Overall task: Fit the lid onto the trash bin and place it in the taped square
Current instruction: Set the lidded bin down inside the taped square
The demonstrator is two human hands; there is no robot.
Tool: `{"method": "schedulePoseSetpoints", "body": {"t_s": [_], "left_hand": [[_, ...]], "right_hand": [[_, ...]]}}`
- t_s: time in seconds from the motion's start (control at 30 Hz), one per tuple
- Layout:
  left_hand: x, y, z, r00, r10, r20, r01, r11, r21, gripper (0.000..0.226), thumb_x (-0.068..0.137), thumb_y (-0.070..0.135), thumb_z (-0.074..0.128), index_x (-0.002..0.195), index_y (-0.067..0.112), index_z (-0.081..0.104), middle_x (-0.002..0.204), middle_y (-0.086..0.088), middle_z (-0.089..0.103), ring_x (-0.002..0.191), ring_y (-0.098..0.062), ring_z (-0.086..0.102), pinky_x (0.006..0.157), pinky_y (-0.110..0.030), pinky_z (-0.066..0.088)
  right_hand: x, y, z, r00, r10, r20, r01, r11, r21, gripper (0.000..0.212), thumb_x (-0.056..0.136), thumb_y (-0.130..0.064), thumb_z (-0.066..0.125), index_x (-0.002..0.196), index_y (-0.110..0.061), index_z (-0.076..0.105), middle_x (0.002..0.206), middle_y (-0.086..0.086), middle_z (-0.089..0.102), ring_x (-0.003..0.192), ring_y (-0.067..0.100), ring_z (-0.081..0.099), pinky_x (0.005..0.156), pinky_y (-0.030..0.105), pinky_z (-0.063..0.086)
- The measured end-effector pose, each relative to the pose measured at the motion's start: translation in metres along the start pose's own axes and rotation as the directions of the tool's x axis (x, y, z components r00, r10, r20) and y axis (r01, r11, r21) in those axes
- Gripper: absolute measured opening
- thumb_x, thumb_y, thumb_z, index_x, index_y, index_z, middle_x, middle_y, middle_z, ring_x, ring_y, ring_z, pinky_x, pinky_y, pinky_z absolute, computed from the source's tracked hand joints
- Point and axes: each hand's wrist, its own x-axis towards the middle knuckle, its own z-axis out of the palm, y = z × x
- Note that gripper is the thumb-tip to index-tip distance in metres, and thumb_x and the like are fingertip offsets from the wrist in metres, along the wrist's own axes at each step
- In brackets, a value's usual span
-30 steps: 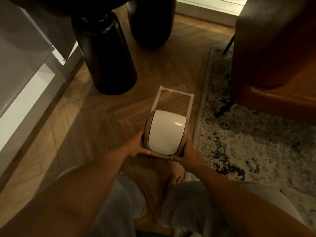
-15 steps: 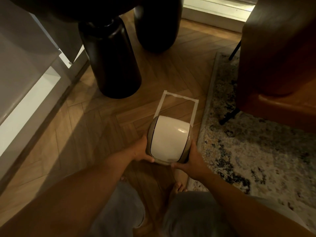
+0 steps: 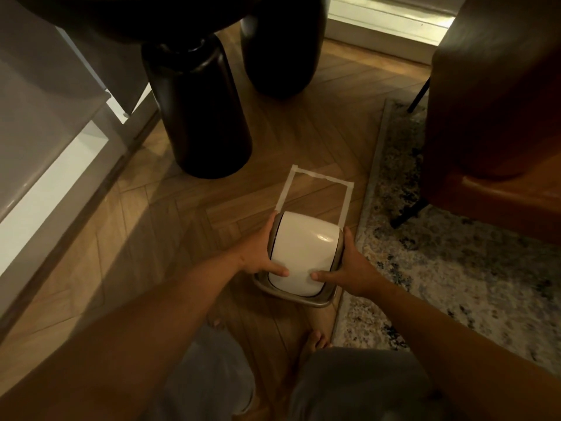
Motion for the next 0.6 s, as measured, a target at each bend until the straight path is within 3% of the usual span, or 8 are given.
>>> {"method": "schedulePoseSetpoints", "body": {"t_s": [0.13,0.23,0.33,0.4,0.53,0.6], "left_hand": [[-0.006,-0.007,0.005,1.000,-0.006,-0.014,0.006,1.000,0.005,0.160,0.053,0.045,0.098,0.159,0.032,-0.021,0.167,-0.002,0.023,0.151,-0.023,0.028,0.120,-0.039,0.028],[-0.012,-0.010,0.011,0.999,0.015,-0.029,-0.014,0.999,0.031,0.159,0.054,0.042,0.099,0.161,0.027,-0.018,0.167,-0.002,0.021,0.150,-0.023,0.027,0.117,-0.033,0.026],[-0.018,-0.014,0.014,1.000,0.016,-0.018,-0.015,0.998,0.056,0.158,0.054,0.043,0.098,0.161,0.025,-0.017,0.168,-0.002,0.018,0.150,-0.023,0.027,0.116,-0.031,0.026],[-0.022,-0.019,0.015,1.000,-0.007,-0.017,0.008,0.999,0.049,0.158,0.051,0.048,0.097,0.161,0.027,-0.015,0.166,-0.002,0.022,0.150,-0.024,0.029,0.121,-0.040,0.030],[-0.028,-0.027,0.022,0.999,-0.037,0.008,0.037,0.998,0.053,0.157,0.050,0.054,0.096,0.161,0.026,-0.012,0.165,-0.003,0.026,0.150,-0.025,0.030,0.122,-0.044,0.030],[-0.029,-0.035,0.027,0.999,-0.040,0.023,0.039,0.998,0.057,0.160,0.045,0.062,0.094,0.161,0.029,-0.012,0.165,-0.002,0.023,0.151,-0.025,0.029,0.122,-0.047,0.031]], "right_hand": [[-0.008,-0.005,0.004,1.000,-0.003,0.018,0.004,0.999,-0.032,0.128,0.064,-0.030,0.102,0.157,-0.031,0.015,0.150,-0.016,0.050,0.135,-0.005,0.052,0.109,0.036,0.054],[-0.020,-0.002,0.014,0.999,0.004,-0.040,-0.007,0.998,-0.065,0.135,0.059,-0.044,0.102,0.159,-0.040,0.010,0.156,-0.012,0.044,0.144,0.009,0.047,0.111,0.048,0.051],[-0.034,0.000,0.027,0.997,-0.012,-0.080,0.007,0.998,-0.064,0.134,0.061,-0.040,0.101,0.149,-0.065,0.002,0.158,-0.011,0.040,0.146,0.010,0.043,0.115,0.048,0.047],[-0.038,0.001,0.034,0.995,-0.009,-0.101,0.002,0.998,-0.068,0.137,0.061,-0.038,0.099,0.144,-0.071,-0.004,0.159,-0.011,0.039,0.147,0.011,0.041,0.118,0.047,0.044],[-0.041,0.002,0.043,0.988,0.037,-0.150,-0.045,0.998,-0.048,0.144,0.057,-0.050,0.098,0.162,-0.045,-0.001,0.159,-0.010,0.040,0.148,0.015,0.040,0.118,0.052,0.042],[-0.045,0.004,0.044,0.988,0.040,-0.146,-0.044,0.999,-0.031,0.142,0.059,-0.051,0.098,0.164,-0.034,0.004,0.158,-0.010,0.042,0.148,0.013,0.042,0.119,0.048,0.043]]}}
